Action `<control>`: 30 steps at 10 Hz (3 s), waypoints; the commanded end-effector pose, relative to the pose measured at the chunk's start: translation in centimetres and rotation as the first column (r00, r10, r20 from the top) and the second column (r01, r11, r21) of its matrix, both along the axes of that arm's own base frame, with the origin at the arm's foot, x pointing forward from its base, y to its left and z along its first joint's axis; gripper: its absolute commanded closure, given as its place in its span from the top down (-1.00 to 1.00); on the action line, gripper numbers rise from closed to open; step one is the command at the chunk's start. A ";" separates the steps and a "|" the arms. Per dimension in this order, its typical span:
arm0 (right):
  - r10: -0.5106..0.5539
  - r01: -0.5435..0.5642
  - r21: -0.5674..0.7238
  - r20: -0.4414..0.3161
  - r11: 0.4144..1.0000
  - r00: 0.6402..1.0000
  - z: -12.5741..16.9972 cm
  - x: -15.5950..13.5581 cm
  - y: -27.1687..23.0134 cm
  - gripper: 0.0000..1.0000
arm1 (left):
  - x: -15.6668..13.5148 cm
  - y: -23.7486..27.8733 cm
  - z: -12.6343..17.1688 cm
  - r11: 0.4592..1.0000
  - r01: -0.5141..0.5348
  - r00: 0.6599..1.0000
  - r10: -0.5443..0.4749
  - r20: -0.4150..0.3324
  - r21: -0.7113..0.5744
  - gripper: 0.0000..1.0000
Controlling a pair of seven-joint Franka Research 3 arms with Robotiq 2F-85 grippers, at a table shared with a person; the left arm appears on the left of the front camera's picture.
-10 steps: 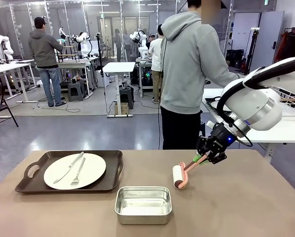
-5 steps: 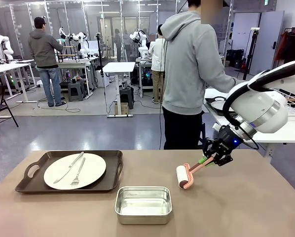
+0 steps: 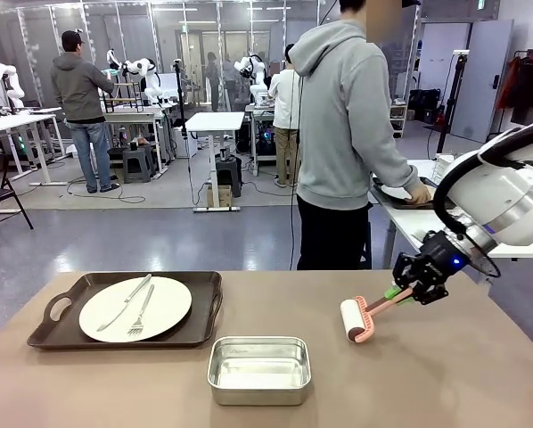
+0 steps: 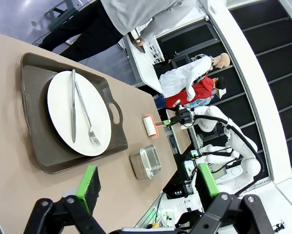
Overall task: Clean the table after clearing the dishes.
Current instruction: When the left (or right) Handle tray is removed, use the left hand (or right hand) to clean the left (or right) side of the table with the Lint Roller.
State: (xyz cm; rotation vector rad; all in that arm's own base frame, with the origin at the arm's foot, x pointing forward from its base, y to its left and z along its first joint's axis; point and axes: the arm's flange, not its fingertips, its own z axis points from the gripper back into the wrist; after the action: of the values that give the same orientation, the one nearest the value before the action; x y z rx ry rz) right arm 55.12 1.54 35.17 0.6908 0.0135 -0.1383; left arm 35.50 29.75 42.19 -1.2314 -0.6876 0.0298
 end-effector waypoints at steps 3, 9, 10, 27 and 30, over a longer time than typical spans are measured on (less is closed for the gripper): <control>-0.031 0.030 -0.113 -0.006 0.993 1.000 -1.0 -2.6 -5.7 -0.53 | -0.3 0.1 0.1 1.000 0.004 1.000 -0.004 0.001 -0.003 1.00; -0.047 0.031 -0.320 -0.041 0.947 0.998 2.4 -4.6 -11.7 -0.53 | -0.3 0.1 0.1 1.000 0.004 1.000 -0.004 0.001 -0.003 1.00; -0.062 0.037 -0.359 -0.057 0.933 0.996 2.9 -4.8 -12.2 -0.53 | -0.3 0.1 0.1 1.000 0.004 1.000 -0.004 0.001 -0.003 1.00; 0.155 -0.084 -0.510 0.098 0.856 0.983 20.6 -7.3 -6.7 -0.53 | -0.3 0.1 0.1 1.000 0.004 1.000 -0.004 0.001 -0.003 1.00; 0.155 -0.084 -0.510 0.098 0.856 0.983 20.6 -7.3 -6.7 -0.53 | -0.3 0.1 0.1 1.000 0.004 1.000 -0.004 0.001 -0.003 1.00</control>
State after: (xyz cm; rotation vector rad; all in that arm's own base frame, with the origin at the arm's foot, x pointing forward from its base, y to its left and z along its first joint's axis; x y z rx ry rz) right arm 48.12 -5.50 55.41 0.1734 -0.1007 0.0252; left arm 35.51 29.74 42.19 -1.2315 -0.6873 0.0295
